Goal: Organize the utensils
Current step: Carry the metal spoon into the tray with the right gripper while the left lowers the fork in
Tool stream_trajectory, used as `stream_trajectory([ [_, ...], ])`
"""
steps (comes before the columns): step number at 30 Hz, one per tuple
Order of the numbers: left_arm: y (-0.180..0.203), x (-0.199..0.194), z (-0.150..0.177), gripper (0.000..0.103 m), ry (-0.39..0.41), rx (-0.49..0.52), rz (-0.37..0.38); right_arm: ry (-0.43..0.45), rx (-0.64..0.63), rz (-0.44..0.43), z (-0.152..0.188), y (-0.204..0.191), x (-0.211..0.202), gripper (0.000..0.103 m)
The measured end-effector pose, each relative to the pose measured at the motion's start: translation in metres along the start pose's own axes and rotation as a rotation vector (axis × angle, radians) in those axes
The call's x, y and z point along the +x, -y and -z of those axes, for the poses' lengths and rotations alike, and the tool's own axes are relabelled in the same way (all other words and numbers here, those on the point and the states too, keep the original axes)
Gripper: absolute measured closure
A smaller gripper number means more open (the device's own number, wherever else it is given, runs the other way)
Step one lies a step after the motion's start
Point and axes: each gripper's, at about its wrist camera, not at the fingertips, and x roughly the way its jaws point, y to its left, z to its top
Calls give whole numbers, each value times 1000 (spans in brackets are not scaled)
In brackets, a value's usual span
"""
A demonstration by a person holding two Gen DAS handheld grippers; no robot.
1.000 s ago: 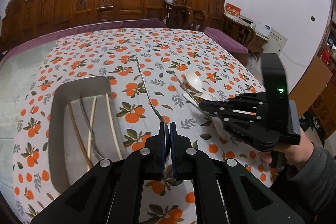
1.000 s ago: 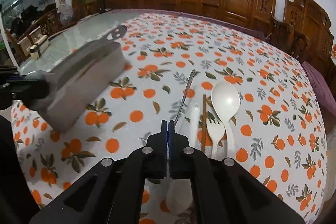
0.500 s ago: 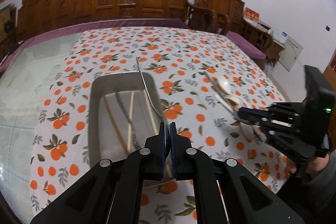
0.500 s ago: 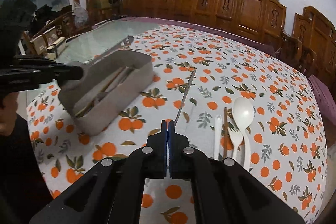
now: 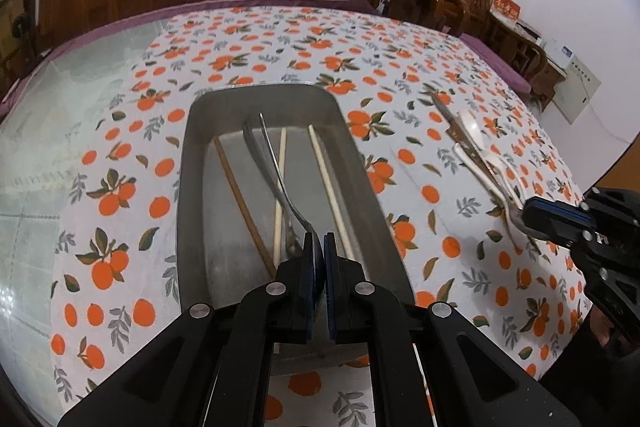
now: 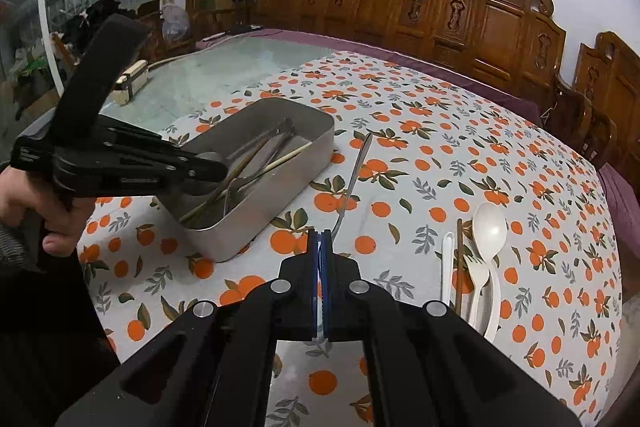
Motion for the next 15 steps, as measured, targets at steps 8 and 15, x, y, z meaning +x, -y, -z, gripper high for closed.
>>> stream_trajectory([
  [8,-11,-5,-2,99,10,-24,-2,-15,-11,-8,-8,-21,4,101],
  [15,-22,-24,-4,99,56,-30,-22,-10,-18,-37,-26,-38,12,101],
])
